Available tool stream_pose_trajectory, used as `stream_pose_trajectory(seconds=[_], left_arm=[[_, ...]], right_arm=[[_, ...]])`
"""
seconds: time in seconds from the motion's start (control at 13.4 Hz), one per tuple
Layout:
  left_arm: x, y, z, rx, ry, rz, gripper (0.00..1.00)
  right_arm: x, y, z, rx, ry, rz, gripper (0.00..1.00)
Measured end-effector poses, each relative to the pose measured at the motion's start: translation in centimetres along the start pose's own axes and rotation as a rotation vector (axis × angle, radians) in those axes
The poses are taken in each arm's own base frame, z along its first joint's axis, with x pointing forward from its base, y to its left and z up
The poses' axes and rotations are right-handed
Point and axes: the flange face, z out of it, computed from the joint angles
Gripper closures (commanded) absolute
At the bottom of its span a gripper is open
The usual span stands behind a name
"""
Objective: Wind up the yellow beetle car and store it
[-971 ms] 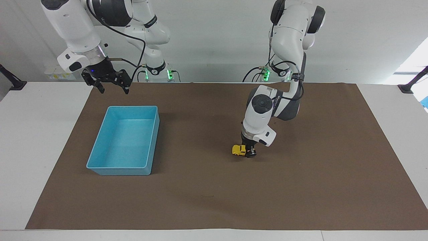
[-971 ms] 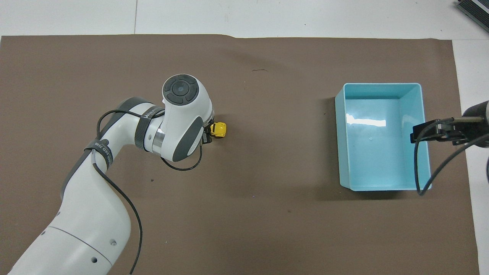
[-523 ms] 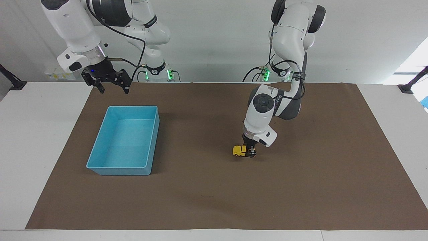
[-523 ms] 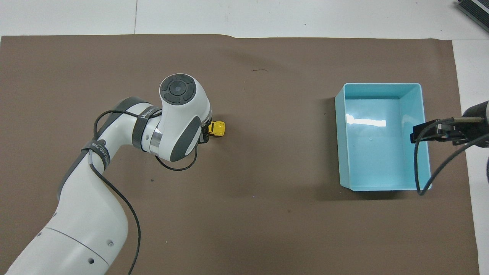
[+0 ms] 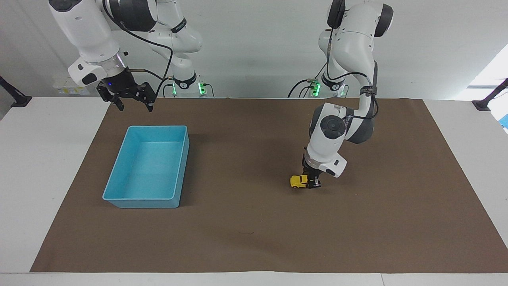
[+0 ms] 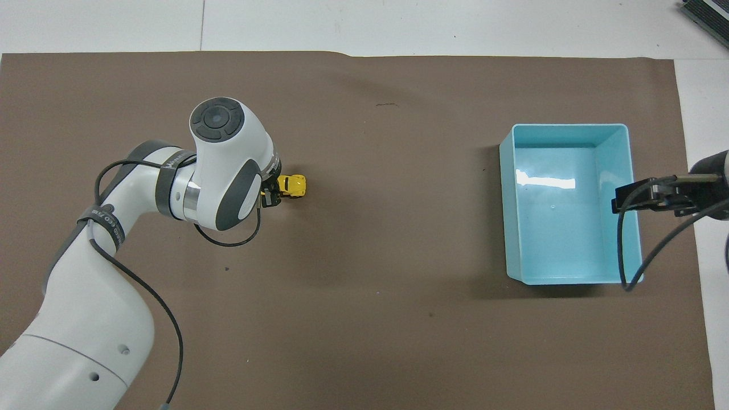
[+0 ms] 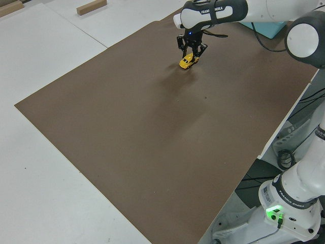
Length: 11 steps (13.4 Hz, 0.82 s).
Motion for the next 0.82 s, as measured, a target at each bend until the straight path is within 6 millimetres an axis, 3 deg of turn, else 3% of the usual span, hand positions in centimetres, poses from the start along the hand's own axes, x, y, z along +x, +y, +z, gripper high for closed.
stream_pose_trajectory(seconds=[0.3,0.67,0.82], left_arm=[[4.1,1.2,-0.1,0.011,0.004,0.019,1.0],[7.7,2.4,-0.2,0.016,0.005,0.024,0.99],[8.9,2.7,-0.3,0.017,0.004,0.027,0.88]], right_arm=[[0.0,0.0,0.0,0.0,0.0,0.0,0.0],[0.0,0.0,0.0,0.0,0.0,0.0,0.0],[0.0,0.0,0.0,0.0,0.0,0.0,0.0]])
